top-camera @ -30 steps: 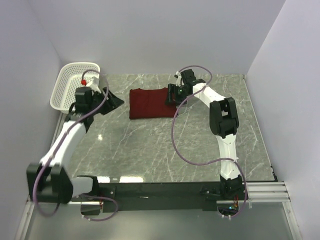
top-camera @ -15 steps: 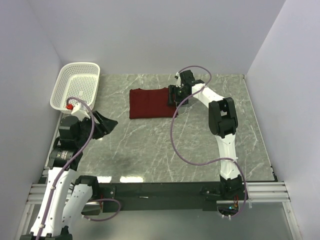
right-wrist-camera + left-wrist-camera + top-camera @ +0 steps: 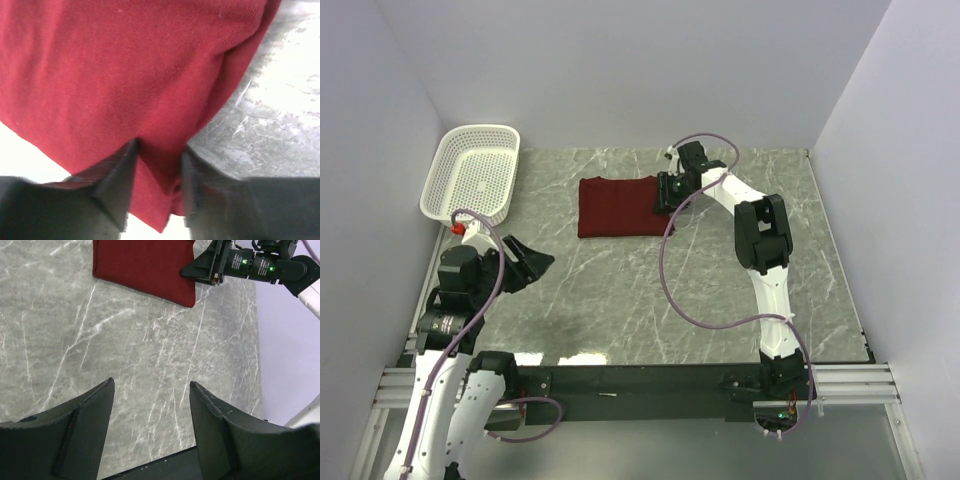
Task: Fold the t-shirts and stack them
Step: Neatly place the folded tshirt to the corner
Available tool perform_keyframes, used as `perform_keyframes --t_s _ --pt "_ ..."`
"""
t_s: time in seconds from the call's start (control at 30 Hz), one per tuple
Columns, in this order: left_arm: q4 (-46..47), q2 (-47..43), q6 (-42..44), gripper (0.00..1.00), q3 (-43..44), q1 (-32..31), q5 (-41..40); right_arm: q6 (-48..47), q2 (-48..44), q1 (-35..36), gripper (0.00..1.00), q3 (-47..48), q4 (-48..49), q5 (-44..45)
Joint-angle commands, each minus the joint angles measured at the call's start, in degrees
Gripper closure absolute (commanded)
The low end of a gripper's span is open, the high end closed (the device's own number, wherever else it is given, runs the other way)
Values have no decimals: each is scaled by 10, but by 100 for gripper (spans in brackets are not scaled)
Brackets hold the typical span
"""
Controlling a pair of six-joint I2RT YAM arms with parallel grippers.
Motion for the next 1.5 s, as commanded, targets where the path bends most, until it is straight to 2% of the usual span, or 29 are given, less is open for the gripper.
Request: perform_keyframes --t_s 0.0,0.03,0.13,0.23,0.37,0.6,0.63,0.73,0.8,0.83,0.87,0.9,0.93,0.97,1.0,1.03,1.2,1.3,1.33,1.47 --pt "-2 -13 -13 33 -6 1 -2 -4 2 5 58 -1 -8 -1" --pt "-3 -15 -13 33 -7 0 -1 -5 -2 2 74 -5 -9 7" --pt "-5 -18 -15 33 -6 0 1 -13 -30 -18 100 -23 -2 59" --pt "-12 -22 -13 33 -2 0 -1 -40 -59 -44 100 -35 -9 97" --pt "-18 -36 -11 33 -5 0 0 -98 -81 -103 100 -36 -63 95" --pt "-4 -54 -22 33 -30 1 21 -231 -121 -258 100 -65 -136 114" --pt "0 -56 -24 33 -33 0 24 -244 -120 -295 100 -56 -146 116" --pt "8 -57 -27 33 -36 0 32 -299 -98 -343 100 -5 -186 127" --pt "11 -56 -26 33 -36 0 35 -332 -70 -375 100 33 -211 167" --pt "12 -55 -26 33 -36 1 36 -338 -65 -382 98 60 -210 188" --pt "12 -55 -26 33 -35 0 38 -347 -62 -390 88 69 -205 208" --pt "9 -54 -25 33 -34 0 37 -352 -60 -392 75 77 -194 246" --pt "7 -55 -24 33 -32 0 36 -355 -63 -395 44 74 -185 251" --pt "4 -55 -22 33 -30 0 34 -363 -78 -393 29 68 -177 263" --pt "1 -55 -21 33 -27 0 32 -366 -85 -391 19 60 -159 271" --pt "0 -56 -19 33 -26 0 32 -368 -95 -390 14 41 -149 283" --pt "6 -48 -19 33 -19 0 33 -374 -161 -377 12 -24 -90 314" --pt "12 -37 -11 33 -8 0 29 -383 -212 -372 12 -65 -83 287" --pt "16 -30 -8 33 -4 1 27 -387 -227 -367 11 -76 -89 269" --pt "51 7 9 23 17 1 18 -429 -337 -349 10 -142 -140 74"
